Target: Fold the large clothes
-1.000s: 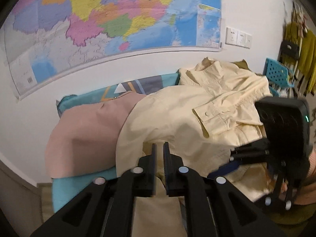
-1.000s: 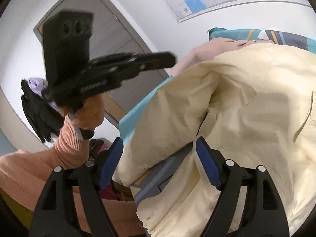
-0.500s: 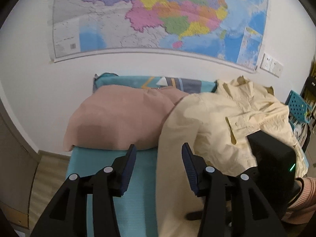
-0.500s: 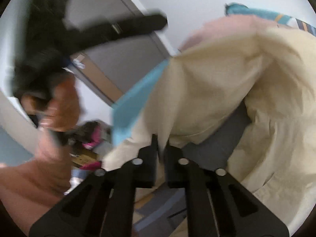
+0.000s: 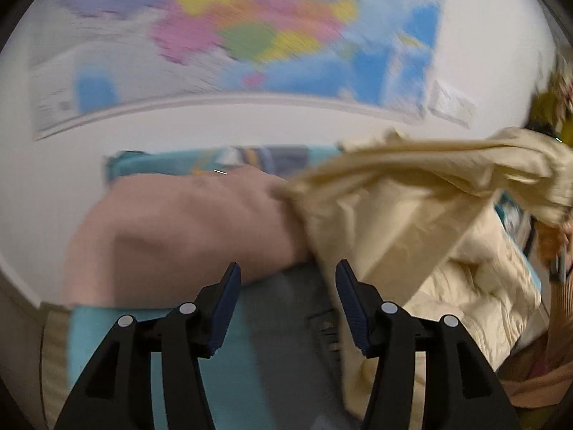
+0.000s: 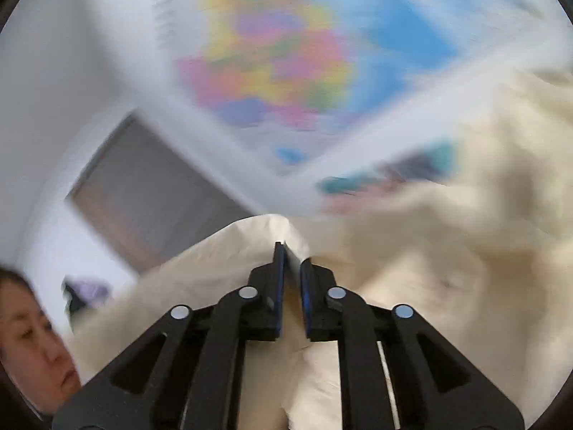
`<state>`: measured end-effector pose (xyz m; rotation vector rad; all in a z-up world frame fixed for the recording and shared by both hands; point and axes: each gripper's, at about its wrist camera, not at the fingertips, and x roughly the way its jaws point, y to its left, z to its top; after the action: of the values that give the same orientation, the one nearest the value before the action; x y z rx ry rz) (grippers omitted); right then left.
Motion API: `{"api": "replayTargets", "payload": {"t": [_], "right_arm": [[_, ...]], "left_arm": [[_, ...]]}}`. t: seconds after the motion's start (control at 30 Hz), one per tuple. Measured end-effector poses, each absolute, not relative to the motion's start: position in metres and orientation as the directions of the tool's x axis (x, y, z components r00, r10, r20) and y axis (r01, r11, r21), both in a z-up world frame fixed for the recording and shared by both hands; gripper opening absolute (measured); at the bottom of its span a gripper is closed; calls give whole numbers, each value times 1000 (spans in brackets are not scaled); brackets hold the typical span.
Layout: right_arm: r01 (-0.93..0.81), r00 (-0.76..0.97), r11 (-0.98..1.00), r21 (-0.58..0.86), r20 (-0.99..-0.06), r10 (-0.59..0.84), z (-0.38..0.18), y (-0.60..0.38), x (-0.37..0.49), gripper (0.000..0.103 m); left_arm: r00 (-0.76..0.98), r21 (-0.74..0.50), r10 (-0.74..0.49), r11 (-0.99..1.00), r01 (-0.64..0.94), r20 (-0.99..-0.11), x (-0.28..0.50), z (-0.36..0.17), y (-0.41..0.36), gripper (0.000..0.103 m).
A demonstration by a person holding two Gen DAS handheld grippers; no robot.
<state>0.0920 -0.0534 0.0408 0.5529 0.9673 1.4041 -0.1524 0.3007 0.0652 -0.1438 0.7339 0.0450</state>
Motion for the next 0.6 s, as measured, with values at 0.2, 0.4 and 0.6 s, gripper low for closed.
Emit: {"api": "replayTargets", "payload": {"t": [0.2, 0.4, 0.6], "right_arm": [[-379, 84, 489, 786, -497, 864, -33, -116, 124, 56], [-649, 173, 485, 586, -507, 844, 8, -125, 77, 90], [-782, 212, 549, 296, -701, 680, -18, -93, 52, 69]], "left_arm": [[653, -61, -66, 998, 30, -755, -90, 23, 243, 52], [633, -55, -64, 998, 34, -772, -55, 14, 233, 52], [630, -32, -34, 999, 14, -776, -22, 21, 238, 52]]}}
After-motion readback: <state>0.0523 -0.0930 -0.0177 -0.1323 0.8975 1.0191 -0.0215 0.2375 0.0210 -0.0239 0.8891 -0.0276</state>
